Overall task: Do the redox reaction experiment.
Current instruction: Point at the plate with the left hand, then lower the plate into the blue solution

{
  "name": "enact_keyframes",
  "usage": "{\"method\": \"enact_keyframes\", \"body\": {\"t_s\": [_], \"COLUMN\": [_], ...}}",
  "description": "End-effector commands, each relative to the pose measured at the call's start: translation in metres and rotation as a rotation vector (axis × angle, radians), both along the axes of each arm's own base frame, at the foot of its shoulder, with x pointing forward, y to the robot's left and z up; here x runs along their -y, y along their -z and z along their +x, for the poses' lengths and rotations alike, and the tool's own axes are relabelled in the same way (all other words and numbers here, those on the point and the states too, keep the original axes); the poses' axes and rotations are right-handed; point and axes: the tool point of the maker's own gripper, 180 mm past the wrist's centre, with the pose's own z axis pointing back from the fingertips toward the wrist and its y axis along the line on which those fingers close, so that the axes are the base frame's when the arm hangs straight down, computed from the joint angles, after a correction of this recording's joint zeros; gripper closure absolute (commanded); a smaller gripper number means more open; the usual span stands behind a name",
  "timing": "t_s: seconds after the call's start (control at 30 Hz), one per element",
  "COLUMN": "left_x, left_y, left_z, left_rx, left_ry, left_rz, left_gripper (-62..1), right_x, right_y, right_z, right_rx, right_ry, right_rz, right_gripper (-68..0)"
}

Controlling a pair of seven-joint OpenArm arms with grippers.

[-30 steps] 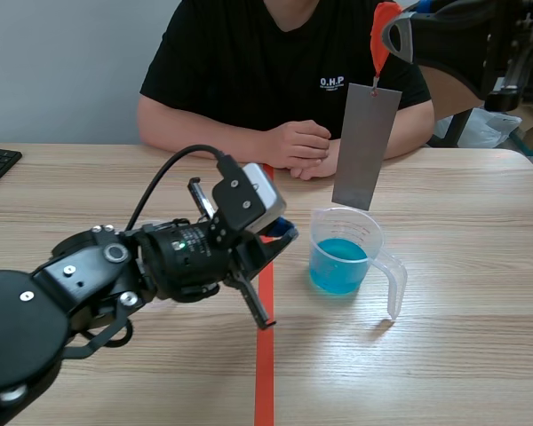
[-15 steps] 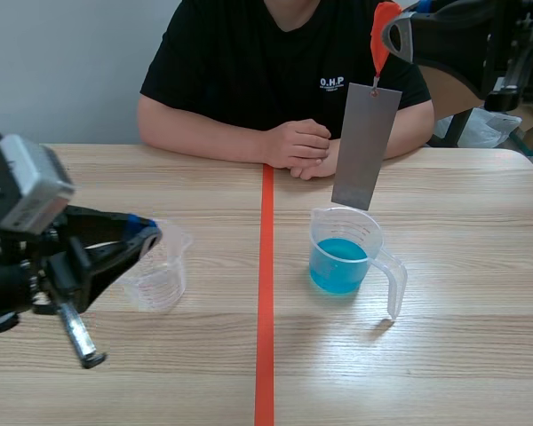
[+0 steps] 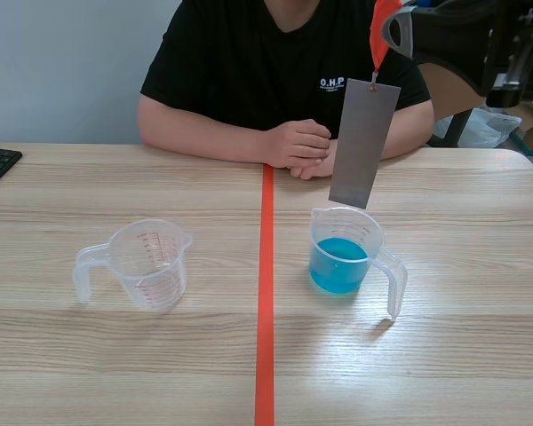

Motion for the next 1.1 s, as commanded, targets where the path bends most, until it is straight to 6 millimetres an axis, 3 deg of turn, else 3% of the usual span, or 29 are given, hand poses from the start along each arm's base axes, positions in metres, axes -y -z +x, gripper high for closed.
{"method": "enact_keyframes", "body": {"t_s": [0.0, 0.17, 0.57, 1.07], "left_x": [-0.004, -0.023, -0.029, -0.027], "left_y": [-0.002, 0.004, 0.026, 0.028], "left_z": [-0.003, -0.026, -0.071, -0.078], "left_rx": [0.010, -0.037, -0.165, -0.175], "left_ry": [-0.044, -0.140, -0.315, -0.361], "left_rz": [-0.010, 0.020, 0.007, -0.011], "left_gripper": [-4.7, -4.7, -4.7, -4.7], "right_x": [0.003, 0.006, 0.004, 0.002], "right_y": [-0.008, 0.002, 0.026, 0.060], "right_z": [0.003, 0.007, 0.015, 0.023], "right_rx": [0.017, -0.011, -0.039, -0.057], "right_ry": [0.000, 0.013, 0.044, 0.071], "right_rz": [0.027, 0.046, 0.052, 0.080], "right_gripper": [-1.5, -1.5, -1.5, -1.5]}}
